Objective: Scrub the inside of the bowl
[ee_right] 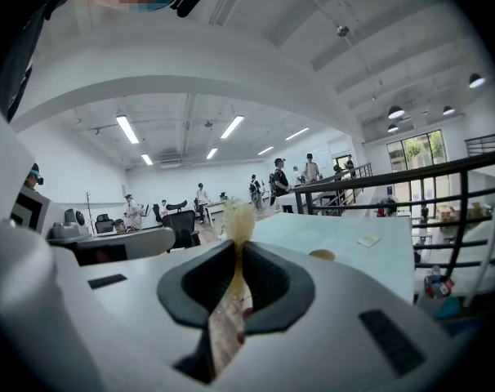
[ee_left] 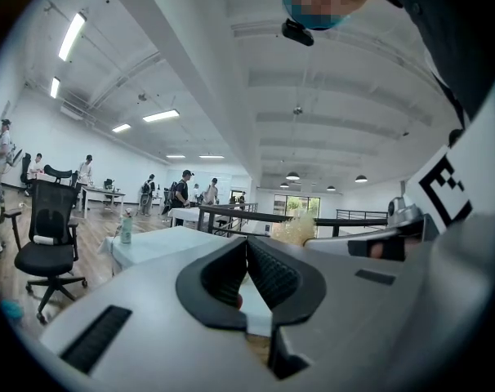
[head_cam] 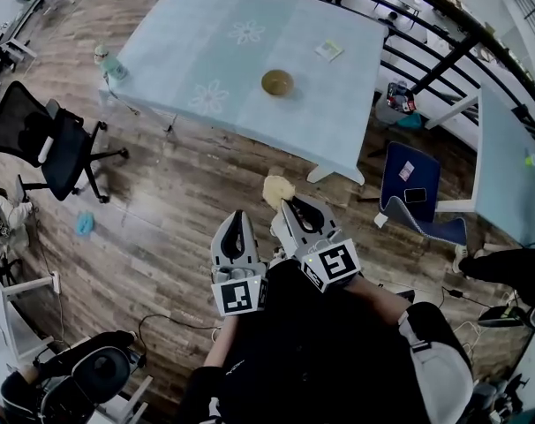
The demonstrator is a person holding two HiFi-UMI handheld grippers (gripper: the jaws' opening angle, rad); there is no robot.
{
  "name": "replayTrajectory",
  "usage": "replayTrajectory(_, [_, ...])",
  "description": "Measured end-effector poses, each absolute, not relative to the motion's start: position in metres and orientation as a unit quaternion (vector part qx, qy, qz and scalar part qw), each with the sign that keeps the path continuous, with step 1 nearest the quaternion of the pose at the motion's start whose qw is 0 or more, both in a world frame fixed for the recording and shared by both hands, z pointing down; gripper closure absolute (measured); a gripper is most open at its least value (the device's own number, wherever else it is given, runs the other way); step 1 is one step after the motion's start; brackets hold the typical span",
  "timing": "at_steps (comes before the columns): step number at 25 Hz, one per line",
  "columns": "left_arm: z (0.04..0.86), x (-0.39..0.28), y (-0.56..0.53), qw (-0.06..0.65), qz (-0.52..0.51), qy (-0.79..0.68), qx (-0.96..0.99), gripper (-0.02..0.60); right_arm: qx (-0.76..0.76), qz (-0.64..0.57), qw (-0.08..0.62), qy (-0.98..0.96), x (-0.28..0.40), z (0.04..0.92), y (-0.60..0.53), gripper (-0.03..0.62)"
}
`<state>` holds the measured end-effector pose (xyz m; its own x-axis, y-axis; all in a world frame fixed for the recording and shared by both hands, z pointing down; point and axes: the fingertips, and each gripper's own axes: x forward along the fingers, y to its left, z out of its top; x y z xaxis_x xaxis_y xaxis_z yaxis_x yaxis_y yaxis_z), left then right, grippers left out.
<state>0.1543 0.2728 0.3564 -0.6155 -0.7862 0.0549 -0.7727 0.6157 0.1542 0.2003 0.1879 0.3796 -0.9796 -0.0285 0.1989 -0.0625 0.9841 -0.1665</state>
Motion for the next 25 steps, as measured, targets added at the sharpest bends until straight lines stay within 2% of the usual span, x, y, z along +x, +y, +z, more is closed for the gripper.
replayTrajectory(14, [0.347, 0.059, 0.191, 0.045, -0.044, -0.892, 0.448, 0.568, 0.014, 0.084, 0.085, -0.993, 0.100, 0.367, 0.112, 0.556])
replayTrajectory(19, [0.347, 0.042, 0.164, 0.048, -0.041, -0.887, 0.457, 0.568, 0.026, 0.089, 0.087, -0.992, 0.089, 0.369, 0.088, 0.556])
replayTrajectory(25, [0.363, 0.040, 0.131, 0.083, -0.026, -0.867, 0.491, 0.568, 0.063, 0.108, 0.087, -0.988, 0.088, 0.372, 0.058, 0.556])
